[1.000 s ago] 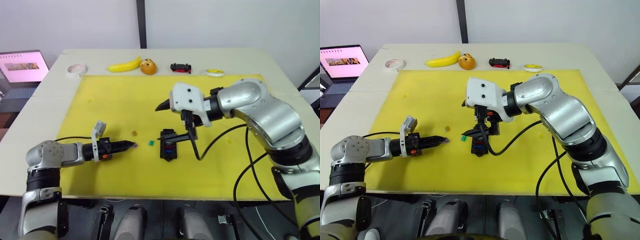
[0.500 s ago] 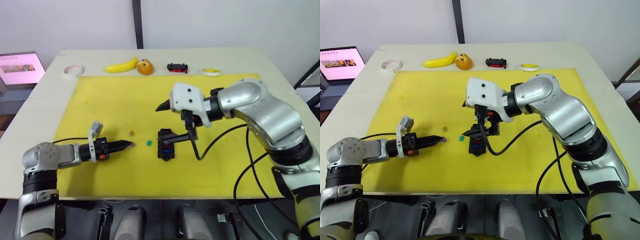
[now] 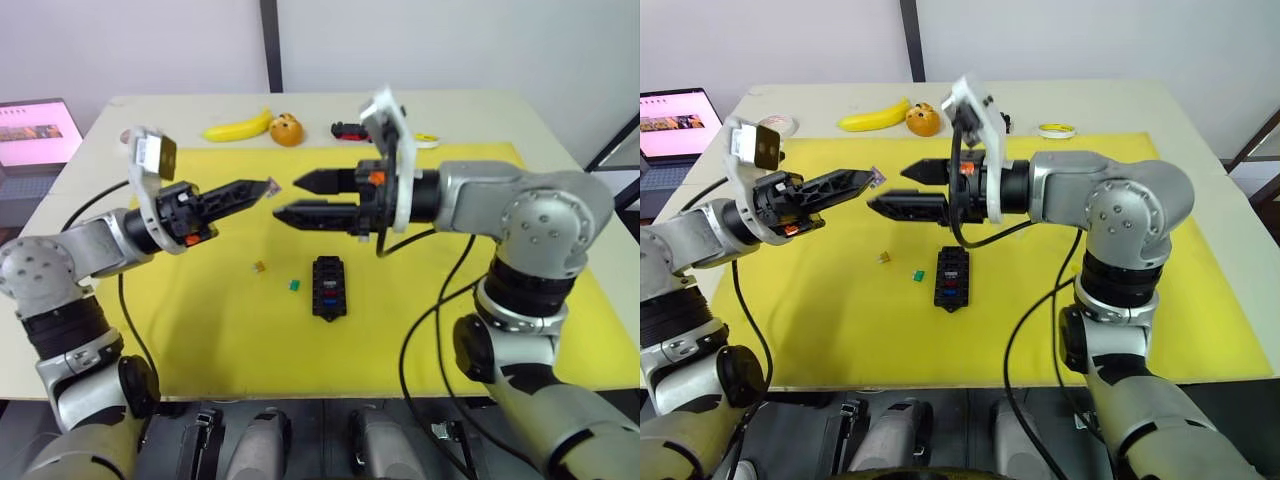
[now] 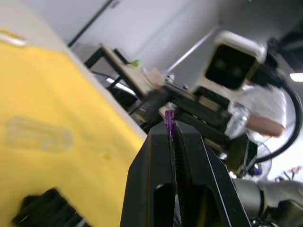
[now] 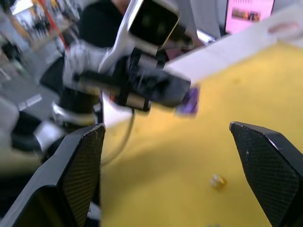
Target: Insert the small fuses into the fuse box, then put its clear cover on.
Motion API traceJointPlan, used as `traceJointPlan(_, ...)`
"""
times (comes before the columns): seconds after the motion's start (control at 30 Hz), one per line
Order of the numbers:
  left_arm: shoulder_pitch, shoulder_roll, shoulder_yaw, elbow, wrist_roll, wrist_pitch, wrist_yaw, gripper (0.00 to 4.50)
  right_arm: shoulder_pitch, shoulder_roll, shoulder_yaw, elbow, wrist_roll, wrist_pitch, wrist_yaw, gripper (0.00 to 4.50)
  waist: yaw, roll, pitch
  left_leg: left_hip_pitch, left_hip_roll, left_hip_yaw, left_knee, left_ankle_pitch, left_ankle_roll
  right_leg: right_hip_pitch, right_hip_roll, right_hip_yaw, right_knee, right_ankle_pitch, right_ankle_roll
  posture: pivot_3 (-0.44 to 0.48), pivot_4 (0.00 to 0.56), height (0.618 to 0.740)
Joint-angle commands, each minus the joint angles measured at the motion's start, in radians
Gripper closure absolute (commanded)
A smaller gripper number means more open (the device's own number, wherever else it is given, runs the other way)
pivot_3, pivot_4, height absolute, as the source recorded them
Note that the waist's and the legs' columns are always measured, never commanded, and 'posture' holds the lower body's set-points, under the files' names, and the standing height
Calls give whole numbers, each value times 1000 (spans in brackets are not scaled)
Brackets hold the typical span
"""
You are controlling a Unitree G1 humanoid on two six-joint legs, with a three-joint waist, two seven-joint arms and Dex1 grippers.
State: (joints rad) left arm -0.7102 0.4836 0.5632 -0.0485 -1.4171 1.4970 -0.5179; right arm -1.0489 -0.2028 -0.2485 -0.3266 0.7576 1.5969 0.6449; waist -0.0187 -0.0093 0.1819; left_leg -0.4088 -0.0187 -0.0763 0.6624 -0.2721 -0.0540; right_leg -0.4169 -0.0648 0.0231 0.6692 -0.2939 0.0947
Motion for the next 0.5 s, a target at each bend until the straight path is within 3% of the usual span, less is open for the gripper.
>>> traceJointPlan(0.03, 14, 22, -16, -27, -73, -46, 28, 4490, -16, 21, -59, 22, 76, 18, -76, 0, -1, 0, 0, 0, 0, 0, 0, 0, 0, 0, 0, 0, 0, 0, 0, 0, 150, 740)
traceJointPlan(0.13, 38, 32, -42, -34, -76, -79, 24, 4500, -23, 36, -85, 61, 147, 18, -143, 925, -2, 0, 0, 0, 0, 2, 0, 0, 0, -1, 0, 0, 1, 0, 0, 0, 150, 740)
traceJointPlan(0.23, 46, 48, -64, -36, -91, -108, 23, 4500, -17, 34, -90, 84, 223, 18, -210, 2354, -3, 0, 0, 0, 0, 2, -1, 0, 0, -2, 1, 0, 2, 0, 0, 0, 150, 740)
traceJointPlan(0.5, 58, 87, -107, -35, -121, -166, 15, 4500, -2, 29, -92, 138, 415, 18, -377, 2354, -3, 0, 0, 0, 0, 3, -1, 0, 1, -3, 2, 1, 2, 0, 0, 0, 150, 740)
